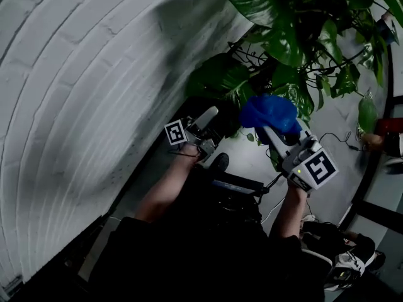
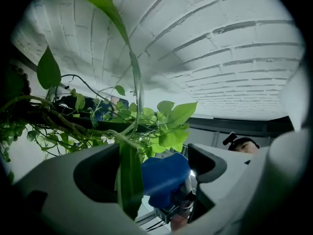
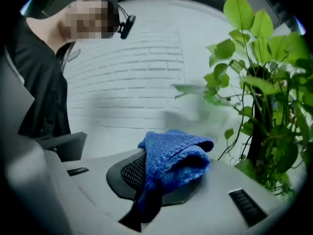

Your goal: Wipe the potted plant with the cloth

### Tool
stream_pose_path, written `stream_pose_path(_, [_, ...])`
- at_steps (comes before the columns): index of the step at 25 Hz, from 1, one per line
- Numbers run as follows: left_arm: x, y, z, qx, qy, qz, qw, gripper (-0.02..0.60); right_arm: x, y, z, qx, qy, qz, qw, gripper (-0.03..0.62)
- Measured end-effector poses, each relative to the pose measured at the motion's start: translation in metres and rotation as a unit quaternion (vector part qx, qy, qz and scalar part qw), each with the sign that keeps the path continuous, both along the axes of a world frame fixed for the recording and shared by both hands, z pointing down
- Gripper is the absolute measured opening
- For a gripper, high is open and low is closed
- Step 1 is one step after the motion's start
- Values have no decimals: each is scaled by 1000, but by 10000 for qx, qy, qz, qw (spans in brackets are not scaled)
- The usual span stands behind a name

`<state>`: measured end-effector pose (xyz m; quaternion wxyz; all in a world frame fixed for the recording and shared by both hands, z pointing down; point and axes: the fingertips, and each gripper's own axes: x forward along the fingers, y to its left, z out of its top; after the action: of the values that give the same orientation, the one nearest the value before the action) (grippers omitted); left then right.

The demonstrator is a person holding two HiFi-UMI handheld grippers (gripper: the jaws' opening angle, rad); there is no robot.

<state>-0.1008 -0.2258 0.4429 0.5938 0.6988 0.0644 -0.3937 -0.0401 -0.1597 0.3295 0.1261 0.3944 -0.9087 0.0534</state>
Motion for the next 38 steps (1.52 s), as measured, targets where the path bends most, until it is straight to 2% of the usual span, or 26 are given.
stream_pose_path(2, [-2, 1, -3, 51, 38, -27, 10000, 434, -9, -19, 35, -476, 201, 66, 9986, 60])
stream_pose_path(5, [-3, 4, -6, 148, -11, -55, 9999, 433, -24, -53, 74, -712, 368, 162, 9967, 60])
stream_pose_path(8, [-1, 8, -7, 287, -204, -66, 9994, 434, -41, -66, 113, -1081, 486, -16, 9929, 60])
stream_pose_path(11, [1, 10, -6, 364, -382, -74, 9986, 437, -59, -51, 131, -1411, 458, -375, 9882, 60])
stream_pose_path(16, [-1, 7, -6, 372, -317, -88, 9988, 437, -77, -6, 149, -1782, 392, -1027, 9778, 58])
stream_pose_path(21, [1, 6, -2, 333, -216, -24, 9992, 437, -72, 29, 169, -2133, 162, -1130, 9703, 58])
stream_pose_path(24, [-2, 2, 0, 258, -147, -54, 9995, 437, -60, 49, 176, -2305, 211, -1132, 9662, 58])
stream_pose_path(27, [-4, -2, 1, 195, -104, -84, 9997, 437, -46, 60, 159, -2141, 196, -1186, 9694, 59])
stream_pose_path(29, [-6, -4, 1, 180, -86, -105, 9997, 437, -38, 59, 123, -1790, -205, -1237, 9758, 58])
stream_pose_path(31, [-7, -5, -1, 178, -68, -115, 9998, 437, -25, 47, 80, -1217, -711, -1135, 9835, 59])
stream_pose_path(33, [-7, -6, -1, 180, -59, -104, 9998, 437, -12, 25, 43, -515, -1009, -823, 9901, 60])
stream_pose_path(35, [-5, -5, -2, 183, -58, -86, 9998, 437, -4, 2, 28, -137, -931, -490, 9944, 60])
stream_pose_path(38, [-3, -3, -3, 200, -43, -62, 9998, 437, -5, -27, 52, -378, -294, -162, 9987, 60])
